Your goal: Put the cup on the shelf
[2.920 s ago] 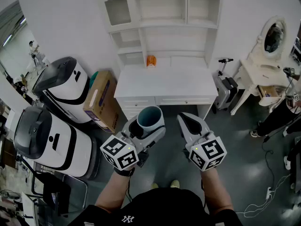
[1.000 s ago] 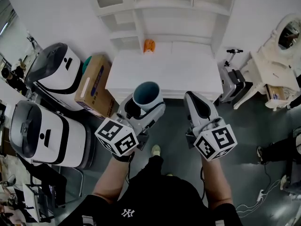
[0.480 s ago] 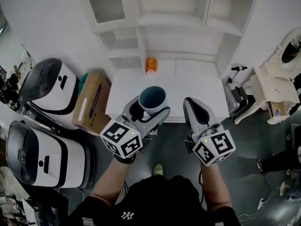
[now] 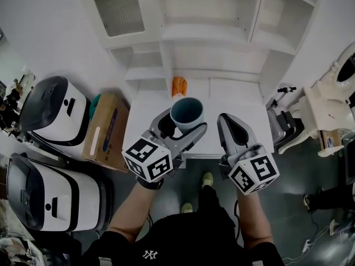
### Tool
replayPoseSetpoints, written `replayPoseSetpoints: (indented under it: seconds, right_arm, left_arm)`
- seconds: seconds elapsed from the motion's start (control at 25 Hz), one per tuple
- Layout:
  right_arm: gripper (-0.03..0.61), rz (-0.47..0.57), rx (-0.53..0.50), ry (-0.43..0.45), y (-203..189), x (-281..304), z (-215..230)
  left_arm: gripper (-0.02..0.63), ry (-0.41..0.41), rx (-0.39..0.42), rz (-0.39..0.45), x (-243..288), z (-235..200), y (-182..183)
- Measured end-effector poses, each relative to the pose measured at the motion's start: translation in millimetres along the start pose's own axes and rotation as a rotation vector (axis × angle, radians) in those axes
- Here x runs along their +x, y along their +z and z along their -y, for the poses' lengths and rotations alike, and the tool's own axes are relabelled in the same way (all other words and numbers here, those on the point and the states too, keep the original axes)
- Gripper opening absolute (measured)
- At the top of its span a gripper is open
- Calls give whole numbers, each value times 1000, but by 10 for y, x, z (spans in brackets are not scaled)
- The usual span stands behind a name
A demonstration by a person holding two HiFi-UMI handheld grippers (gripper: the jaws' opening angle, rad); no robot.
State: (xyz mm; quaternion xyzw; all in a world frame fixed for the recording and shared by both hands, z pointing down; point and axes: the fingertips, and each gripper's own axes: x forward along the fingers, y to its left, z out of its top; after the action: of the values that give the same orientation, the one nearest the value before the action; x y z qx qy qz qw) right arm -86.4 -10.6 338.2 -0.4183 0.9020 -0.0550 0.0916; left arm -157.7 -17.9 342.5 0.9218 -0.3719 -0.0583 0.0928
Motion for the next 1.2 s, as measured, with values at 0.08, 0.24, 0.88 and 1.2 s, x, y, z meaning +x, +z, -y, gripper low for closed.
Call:
replayPoseSetpoints:
  seconds: [0.08,0.24,0.88,1.2]
  right_arm:
    - [14,6,5,4,34,166,196]
    - [14,6,9,22,119,519,585]
    - [14,5,25,71,376,1506,2192]
    - [14,30,11,28,486,1603,2545]
  left_arm:
    - [376,0,2,-1,214,-128,50]
    - [376,8,4,0,646,-381,160]
    - [376,57,33,44,2482,-1263,614]
    - [376,-10,100,50,3140,-1388,970]
